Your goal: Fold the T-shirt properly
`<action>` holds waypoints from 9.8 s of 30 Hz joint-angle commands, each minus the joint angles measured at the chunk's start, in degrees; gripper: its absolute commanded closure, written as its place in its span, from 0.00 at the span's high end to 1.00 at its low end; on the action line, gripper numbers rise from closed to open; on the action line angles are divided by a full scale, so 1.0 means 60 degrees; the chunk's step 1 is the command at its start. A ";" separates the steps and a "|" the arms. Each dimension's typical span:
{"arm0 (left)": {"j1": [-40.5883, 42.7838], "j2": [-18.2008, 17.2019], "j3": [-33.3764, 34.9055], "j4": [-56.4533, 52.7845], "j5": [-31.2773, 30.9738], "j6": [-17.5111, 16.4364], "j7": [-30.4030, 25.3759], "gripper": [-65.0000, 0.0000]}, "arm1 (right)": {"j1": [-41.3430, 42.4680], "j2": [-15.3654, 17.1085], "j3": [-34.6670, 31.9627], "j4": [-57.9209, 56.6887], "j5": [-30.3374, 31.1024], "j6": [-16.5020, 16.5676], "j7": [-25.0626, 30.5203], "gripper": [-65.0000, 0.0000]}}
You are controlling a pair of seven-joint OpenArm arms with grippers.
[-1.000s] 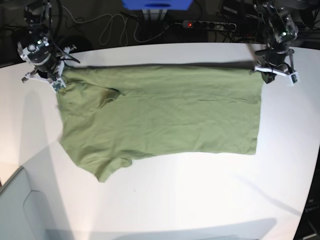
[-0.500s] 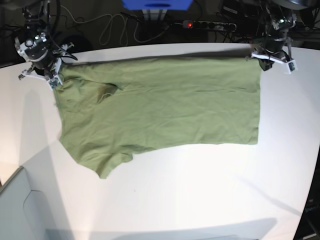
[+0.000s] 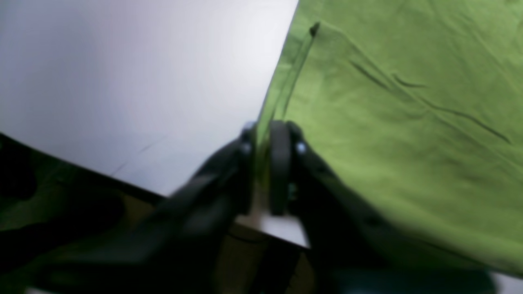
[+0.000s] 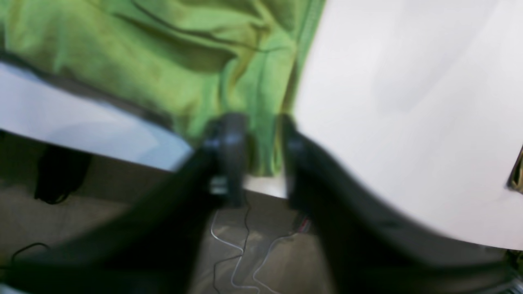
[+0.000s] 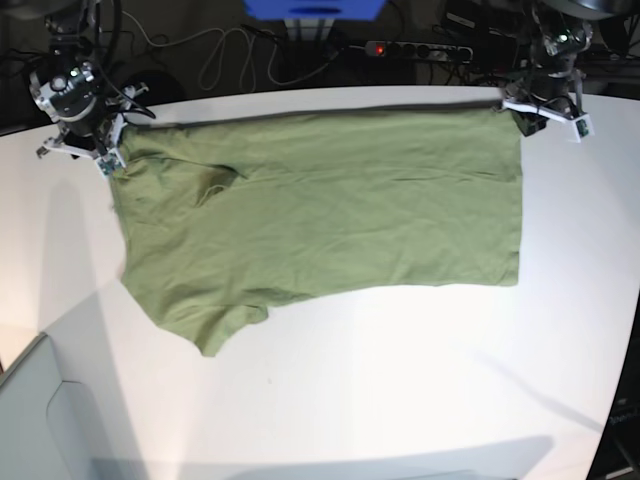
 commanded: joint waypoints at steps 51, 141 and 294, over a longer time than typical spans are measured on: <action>-0.8656 -0.1854 0.2934 -0.7705 0.1357 -0.0005 -0.1613 0.57 | 0.9750 -0.1444 -0.0897 -0.9089 0.0015 0.0000 0.2366 0.64; -0.7909 -0.1722 0.3197 -0.6855 0.1269 -0.0020 -0.1701 0.00 | 0.8211 -0.2191 -0.0882 -0.7639 0.0059 -0.0909 0.5413 0.00; -0.5872 -0.1282 0.3139 -0.3602 0.0786 -0.0035 -0.1789 0.00 | 0.6482 -0.1986 -0.0677 -0.4694 0.0073 -0.0850 0.3054 0.00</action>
